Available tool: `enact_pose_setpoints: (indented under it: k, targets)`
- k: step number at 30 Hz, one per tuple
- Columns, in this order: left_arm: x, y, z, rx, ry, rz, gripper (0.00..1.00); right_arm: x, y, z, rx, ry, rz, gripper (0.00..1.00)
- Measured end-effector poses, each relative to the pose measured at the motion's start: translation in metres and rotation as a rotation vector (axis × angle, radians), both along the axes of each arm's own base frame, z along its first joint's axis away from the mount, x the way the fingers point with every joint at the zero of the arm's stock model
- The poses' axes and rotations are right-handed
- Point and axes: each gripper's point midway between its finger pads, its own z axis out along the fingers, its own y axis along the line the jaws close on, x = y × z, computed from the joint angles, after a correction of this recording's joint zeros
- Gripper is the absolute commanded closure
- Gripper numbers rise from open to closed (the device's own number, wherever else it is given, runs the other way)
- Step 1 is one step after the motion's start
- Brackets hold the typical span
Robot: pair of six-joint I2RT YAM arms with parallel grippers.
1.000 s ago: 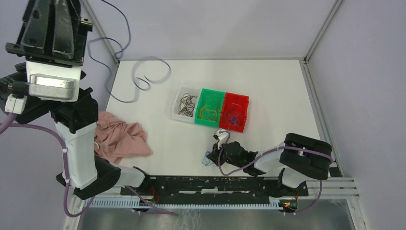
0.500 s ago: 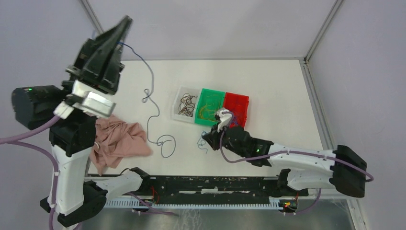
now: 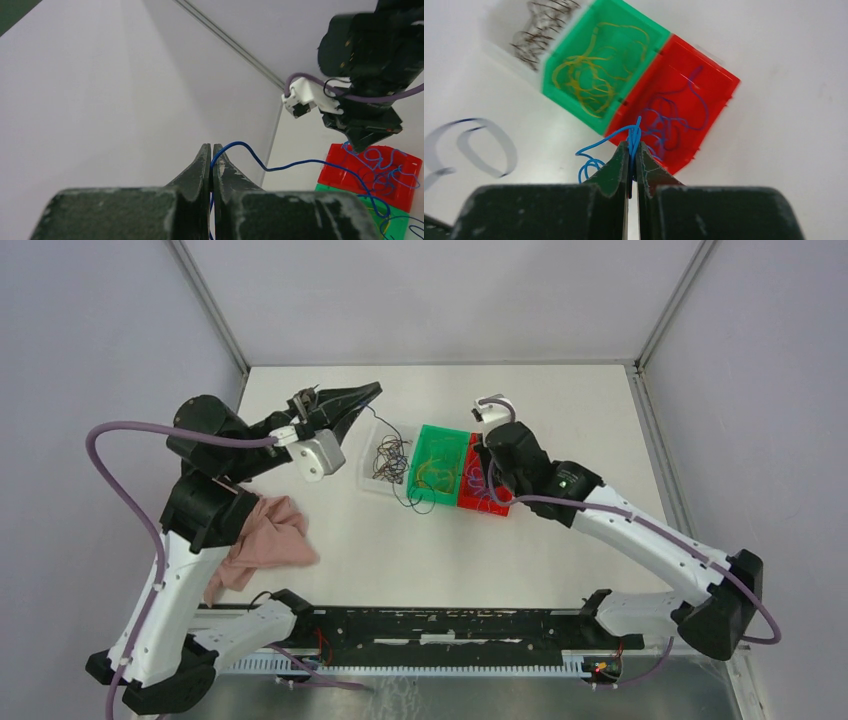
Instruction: Untangle the cables
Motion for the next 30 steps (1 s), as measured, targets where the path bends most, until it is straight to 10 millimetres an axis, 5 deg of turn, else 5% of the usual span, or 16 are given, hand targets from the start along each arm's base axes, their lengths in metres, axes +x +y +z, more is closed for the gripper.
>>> enact_pose_setpoints:
  k: [5,10,13,16,19,30]
  targets:
    - [-0.019,0.006,0.008,-0.022,-0.012,-0.031,0.97,0.023,-0.036,-0.042,-0.202,0.081,-0.078,0.98]
    - [-0.031,0.008,0.013,-0.032,-0.024,-0.056,0.97,0.043,-0.046,-0.075,-0.332,0.14,-0.097,0.97]
    - [-0.035,0.009,0.014,-0.041,-0.013,-0.065,0.97,0.053,-0.049,-0.088,-0.383,0.164,-0.101,0.87]
    - [-0.038,0.007,0.013,-0.042,0.0,-0.084,0.97,0.063,-0.049,-0.094,-0.413,0.17,-0.098,0.75]
    - [-0.039,0.007,0.013,-0.043,0.003,-0.088,0.97,0.075,-0.046,-0.097,-0.437,0.169,-0.102,0.46]
    - [-0.044,0.009,0.015,-0.046,-0.006,-0.096,0.97,0.088,-0.039,-0.083,-0.415,0.163,-0.098,0.26]
